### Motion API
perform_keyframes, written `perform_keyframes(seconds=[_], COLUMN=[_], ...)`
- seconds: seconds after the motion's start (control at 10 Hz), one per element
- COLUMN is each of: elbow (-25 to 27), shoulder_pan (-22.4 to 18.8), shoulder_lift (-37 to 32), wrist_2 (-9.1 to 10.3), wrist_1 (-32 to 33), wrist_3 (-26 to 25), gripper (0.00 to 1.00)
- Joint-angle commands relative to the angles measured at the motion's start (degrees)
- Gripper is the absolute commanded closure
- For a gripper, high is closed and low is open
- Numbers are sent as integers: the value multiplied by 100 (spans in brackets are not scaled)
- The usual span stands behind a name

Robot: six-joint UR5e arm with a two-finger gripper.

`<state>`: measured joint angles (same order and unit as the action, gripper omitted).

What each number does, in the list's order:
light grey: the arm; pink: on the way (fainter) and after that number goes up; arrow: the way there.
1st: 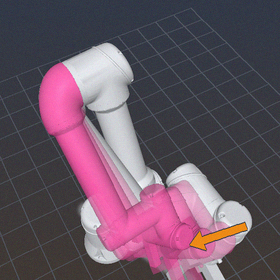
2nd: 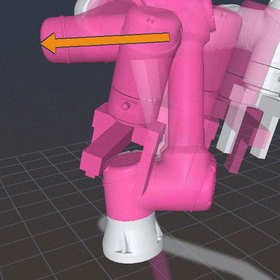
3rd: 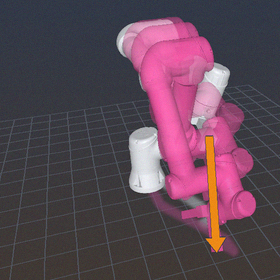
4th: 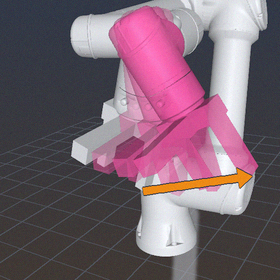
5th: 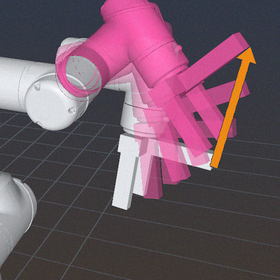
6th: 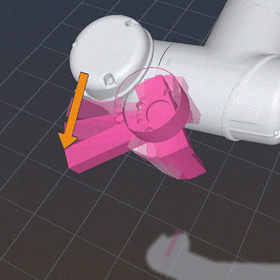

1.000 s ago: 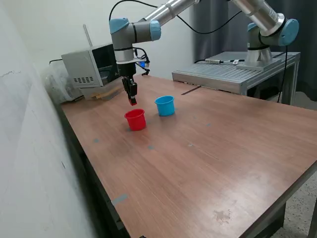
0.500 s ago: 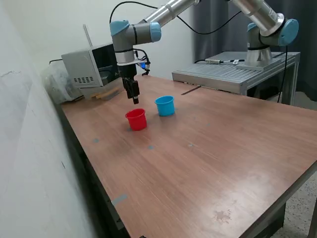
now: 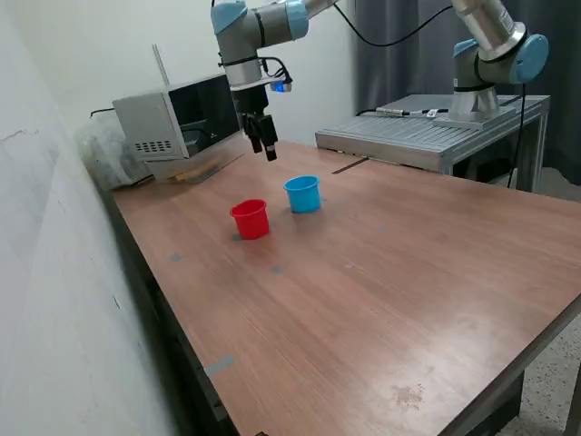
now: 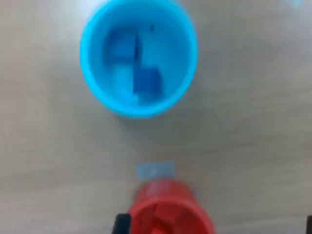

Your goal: Place red objects in the red bin, and blue objects in the blue bin.

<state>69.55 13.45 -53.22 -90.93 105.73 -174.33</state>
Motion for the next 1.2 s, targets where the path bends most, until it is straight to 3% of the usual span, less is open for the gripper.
perform_keyframes(seconds=[0.0, 0.1, 0.5, 0.8, 1.1], elbow=[1187, 1767, 3255, 3819, 4058], shoulder_pan=[-44, -53, -36, -36, -97], shoulder_lift=[-1203, -1739, -3376, -3886, -4677], wrist_2=[-4, -4, -21, -30, -39], wrist_1=[-567, -824, -1220, -1738, -2642], wrist_3=[-57, -48, -127, -127, -127], gripper=[0, 0, 0, 0, 0])
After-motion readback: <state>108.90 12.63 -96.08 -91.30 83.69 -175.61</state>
